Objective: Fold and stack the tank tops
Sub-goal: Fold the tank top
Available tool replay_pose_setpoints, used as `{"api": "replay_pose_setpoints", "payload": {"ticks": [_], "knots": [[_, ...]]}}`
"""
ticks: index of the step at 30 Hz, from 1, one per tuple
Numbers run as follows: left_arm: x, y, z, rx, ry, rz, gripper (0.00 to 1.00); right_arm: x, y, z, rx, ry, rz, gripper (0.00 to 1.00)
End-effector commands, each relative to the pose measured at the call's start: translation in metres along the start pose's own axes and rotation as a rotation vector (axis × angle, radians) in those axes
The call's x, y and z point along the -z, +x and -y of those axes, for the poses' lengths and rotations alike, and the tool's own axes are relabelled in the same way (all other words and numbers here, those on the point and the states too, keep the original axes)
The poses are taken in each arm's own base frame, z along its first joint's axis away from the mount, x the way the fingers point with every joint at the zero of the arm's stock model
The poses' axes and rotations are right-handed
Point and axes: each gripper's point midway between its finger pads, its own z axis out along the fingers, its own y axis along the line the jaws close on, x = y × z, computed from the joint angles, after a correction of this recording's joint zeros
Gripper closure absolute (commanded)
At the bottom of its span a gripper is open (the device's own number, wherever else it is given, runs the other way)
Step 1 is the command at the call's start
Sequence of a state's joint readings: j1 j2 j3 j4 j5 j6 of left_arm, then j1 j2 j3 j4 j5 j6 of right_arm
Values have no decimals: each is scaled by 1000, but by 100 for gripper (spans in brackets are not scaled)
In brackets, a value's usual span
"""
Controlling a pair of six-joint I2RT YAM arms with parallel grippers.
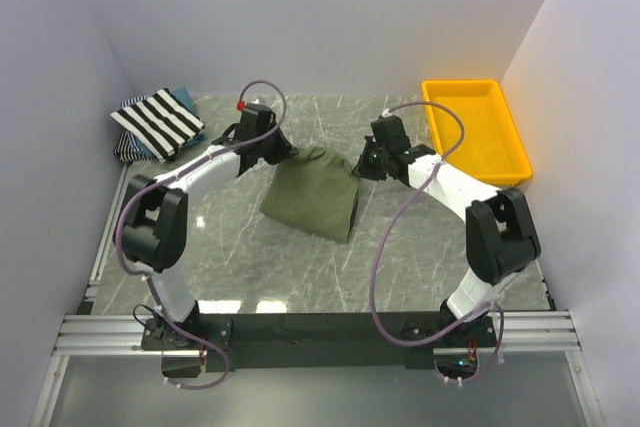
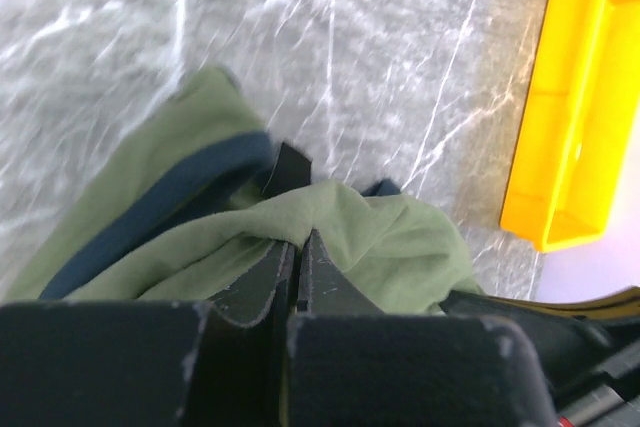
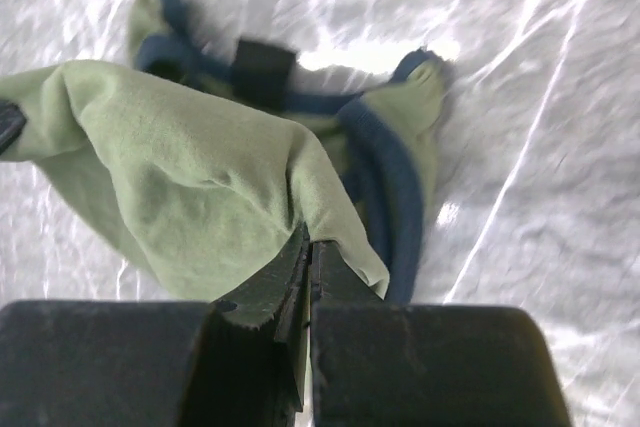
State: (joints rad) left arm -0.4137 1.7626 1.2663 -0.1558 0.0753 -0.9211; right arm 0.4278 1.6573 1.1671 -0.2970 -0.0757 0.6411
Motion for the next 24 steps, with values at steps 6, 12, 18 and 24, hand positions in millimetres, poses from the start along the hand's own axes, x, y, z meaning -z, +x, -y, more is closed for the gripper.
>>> {"api": "replay_pose_setpoints", "payload": {"ticks": [6, 12, 18, 24], "knots": [[-40, -32, 32, -6, 136, 17, 100, -21, -46, -3, -35, -40, 70, 100], [-57, -36, 28, -4, 159, -1, 87, -43, -51, 11, -62, -12, 48, 96], [-55, -59, 47, -21, 234, 52, 62, -50, -58, 20, -96, 0, 52, 89], [-45, -75, 59, -35, 263, 77, 59, -49, -69, 22, -102, 10, 62, 80]]}}
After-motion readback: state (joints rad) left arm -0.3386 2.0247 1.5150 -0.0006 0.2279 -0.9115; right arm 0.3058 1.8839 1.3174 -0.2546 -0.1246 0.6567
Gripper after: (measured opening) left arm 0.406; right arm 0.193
